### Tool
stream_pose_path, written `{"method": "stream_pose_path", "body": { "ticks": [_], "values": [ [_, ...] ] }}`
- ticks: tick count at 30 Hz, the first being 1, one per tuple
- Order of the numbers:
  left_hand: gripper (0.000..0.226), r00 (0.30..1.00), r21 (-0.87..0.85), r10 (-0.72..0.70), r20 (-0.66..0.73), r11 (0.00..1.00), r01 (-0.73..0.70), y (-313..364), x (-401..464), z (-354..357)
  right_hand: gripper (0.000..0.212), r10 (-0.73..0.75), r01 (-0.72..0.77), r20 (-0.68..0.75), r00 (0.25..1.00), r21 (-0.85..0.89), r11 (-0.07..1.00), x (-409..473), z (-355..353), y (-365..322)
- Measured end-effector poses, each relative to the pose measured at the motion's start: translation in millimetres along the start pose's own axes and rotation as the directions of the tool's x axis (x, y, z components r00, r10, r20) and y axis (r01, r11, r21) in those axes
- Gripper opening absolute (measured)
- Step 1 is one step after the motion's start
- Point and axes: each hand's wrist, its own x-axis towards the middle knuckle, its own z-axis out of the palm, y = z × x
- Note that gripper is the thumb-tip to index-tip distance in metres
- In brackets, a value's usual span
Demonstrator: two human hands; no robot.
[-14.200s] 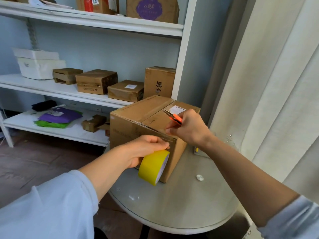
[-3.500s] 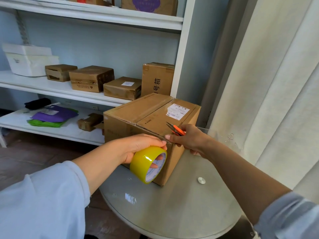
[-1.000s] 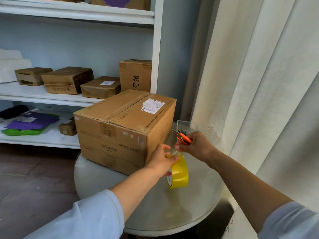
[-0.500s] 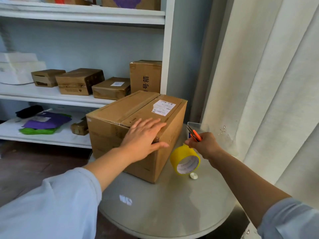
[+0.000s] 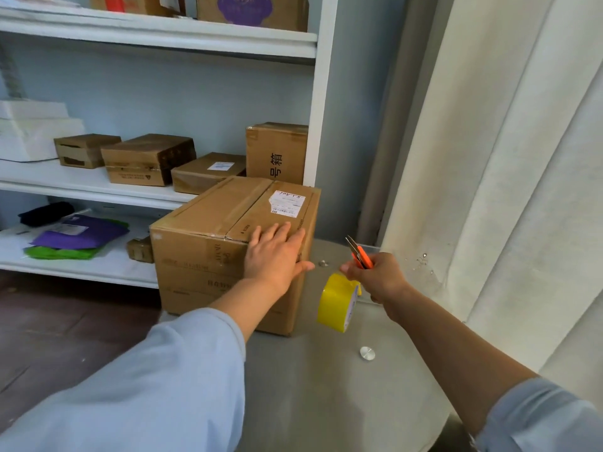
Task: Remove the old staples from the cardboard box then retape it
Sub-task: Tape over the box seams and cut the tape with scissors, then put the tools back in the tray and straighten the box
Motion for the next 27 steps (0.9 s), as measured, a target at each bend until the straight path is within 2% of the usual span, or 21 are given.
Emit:
{"method": "stream_pose_path", "body": {
  "ticks": [3,4,6,7,8,9,10,11,12,14,16,18,20,23,27],
  "values": [
    [0.074,0.999,0.030,0.035,0.013,0.999,-0.036,-4,2,-5,0.023,-0.012,0.012,-0.004,1.000,-0.028,1.000,-1,-6,3],
    [0.073,0.993,0.022,0.102,-0.065,0.995,-0.101,-1,-2,-2,0.024,-0.020,0.020,-0.002,1.000,-0.046,0.999,0,-7,4],
    [0.062,0.912,-0.018,0.272,-0.307,0.956,-0.292,16,-16,5,0.021,-0.026,0.026,0.010,1.000,-0.083,0.996,0,-12,6],
    [0.055,0.870,-0.055,0.316,-0.378,0.931,-0.362,28,-23,8,0.018,-0.025,0.027,0.019,1.000,-0.094,0.995,0,-15,7],
    [0.051,0.881,-0.122,0.306,-0.361,0.921,-0.370,38,-28,7,0.017,-0.028,0.032,0.035,0.999,-0.098,0.995,0,-16,7],
    [0.051,0.929,-0.223,0.244,-0.277,0.924,-0.310,48,-30,8,0.019,-0.031,0.035,0.050,0.998,-0.091,0.995,0,-18,7],
    [0.054,0.979,-0.305,0.162,-0.123,0.933,-0.192,55,-30,10,0.018,-0.034,0.039,0.066,0.997,-0.081,0.996,-1,-20,7],
    [0.058,0.993,-0.363,0.105,0.060,0.929,-0.076,60,-28,14,0.014,-0.038,0.043,0.076,0.996,-0.069,0.997,-2,-22,7],
    [0.060,0.975,-0.457,0.075,0.210,0.889,0.030,62,-25,19,0.011,-0.042,0.047,0.079,0.996,-0.062,0.997,-2,-24,8],
    [0.058,0.927,-0.707,0.109,0.359,0.681,0.193,66,-20,28,0.010,-0.042,0.048,0.081,0.996,-0.064,0.997,-2,-28,12],
    [0.052,0.897,-0.852,0.155,0.414,0.414,0.321,68,-20,35,0.012,-0.044,0.050,0.101,0.994,-0.064,0.997,-4,-31,17],
    [0.040,0.848,-0.861,0.184,0.497,0.227,0.456,71,-18,35,0.017,-0.027,0.036,0.125,0.992,-0.069,0.997,-3,-34,21],
    [0.027,0.808,-0.829,0.189,0.558,0.184,0.529,71,-14,36,0.014,-0.023,0.038,0.132,0.991,-0.109,0.993,-3,-37,22],
    [0.030,0.791,-0.805,0.159,0.592,0.177,0.567,74,-10,40,0.017,-0.075,0.098,0.112,0.991,-0.223,0.970,5,-43,22],
    [0.020,0.811,-0.815,0.087,0.579,0.064,0.575,85,3,34,0.033,-0.102,0.077,-0.143,0.984,-0.172,0.982,26,-44,24]
  ]
}}
